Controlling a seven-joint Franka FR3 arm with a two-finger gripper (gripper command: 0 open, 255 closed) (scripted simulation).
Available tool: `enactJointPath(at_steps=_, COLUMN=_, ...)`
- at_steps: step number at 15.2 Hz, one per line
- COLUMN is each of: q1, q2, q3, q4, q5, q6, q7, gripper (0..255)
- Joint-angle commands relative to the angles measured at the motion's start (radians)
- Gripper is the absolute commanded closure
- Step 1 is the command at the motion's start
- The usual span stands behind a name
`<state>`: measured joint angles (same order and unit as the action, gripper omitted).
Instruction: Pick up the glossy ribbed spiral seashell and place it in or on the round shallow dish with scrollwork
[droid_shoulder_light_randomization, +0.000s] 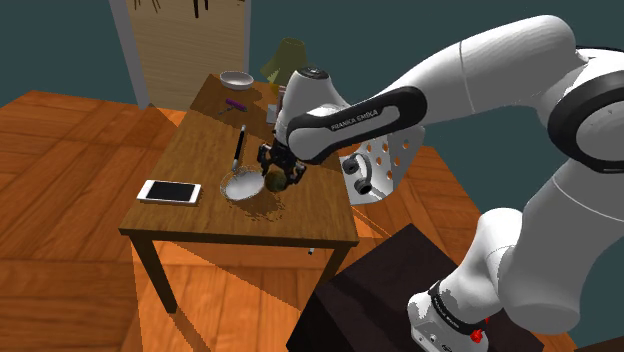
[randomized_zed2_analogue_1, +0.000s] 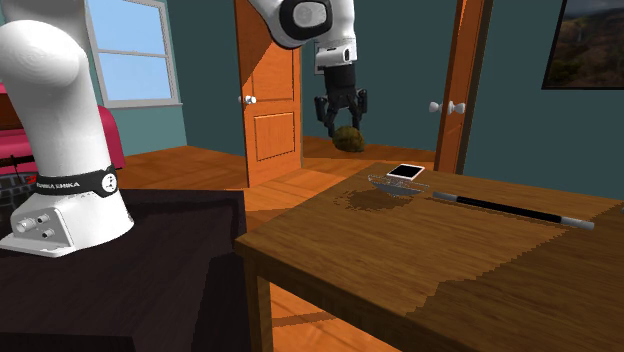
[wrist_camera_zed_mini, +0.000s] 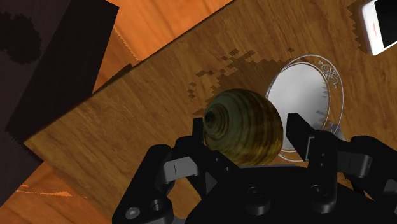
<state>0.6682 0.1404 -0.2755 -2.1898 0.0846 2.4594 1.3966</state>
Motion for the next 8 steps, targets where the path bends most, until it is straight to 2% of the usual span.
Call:
enactJointPath(at_steps=1, q1=-0.010, q2=0.045, q3=-0.001, q4=0.075, q5=0.017, q6=-0.033, q7=-0.018, gripper=255)
enactJointPath(at_steps=8, q1=-0.071, q2=0.281, q3=0.009, q4=0.462, q5=0.082, q6=-0.194, q7=-0.074, gripper=255)
